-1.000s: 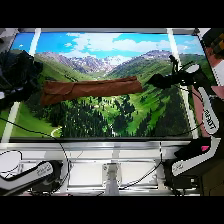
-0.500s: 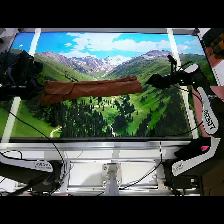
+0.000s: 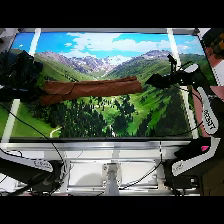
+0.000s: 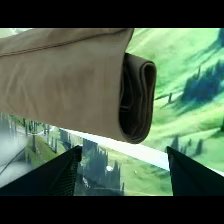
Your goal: Fold the clothes and pants, and hang the long-sleeved shirts on hangers.
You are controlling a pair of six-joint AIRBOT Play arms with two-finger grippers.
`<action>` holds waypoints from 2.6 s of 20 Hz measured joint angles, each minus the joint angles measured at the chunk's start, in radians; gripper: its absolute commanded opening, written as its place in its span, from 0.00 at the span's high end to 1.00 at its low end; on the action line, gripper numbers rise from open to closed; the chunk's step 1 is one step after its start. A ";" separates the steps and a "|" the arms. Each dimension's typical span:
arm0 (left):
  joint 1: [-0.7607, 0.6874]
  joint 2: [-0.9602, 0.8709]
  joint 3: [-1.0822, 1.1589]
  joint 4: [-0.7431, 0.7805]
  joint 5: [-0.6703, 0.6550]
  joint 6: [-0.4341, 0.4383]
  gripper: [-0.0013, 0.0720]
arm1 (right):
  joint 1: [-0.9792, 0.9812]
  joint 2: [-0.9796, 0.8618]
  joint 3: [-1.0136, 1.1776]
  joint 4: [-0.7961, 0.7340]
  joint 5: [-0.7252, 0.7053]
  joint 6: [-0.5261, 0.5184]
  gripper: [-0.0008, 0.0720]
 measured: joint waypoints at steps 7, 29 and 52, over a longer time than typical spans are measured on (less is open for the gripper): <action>-0.002 -0.071 0.003 -0.141 -0.051 0.081 0.20 | 0.016 0.000 0.000 0.031 0.035 0.000 0.14; -0.037 0.148 0.019 -0.282 -0.215 0.332 0.96 | 0.522 -0.053 0.166 0.044 -0.457 0.068 0.96; -0.451 0.315 0.019 -0.568 -0.037 0.439 0.96 | 0.696 -0.423 0.404 -0.050 -0.382 0.642 0.96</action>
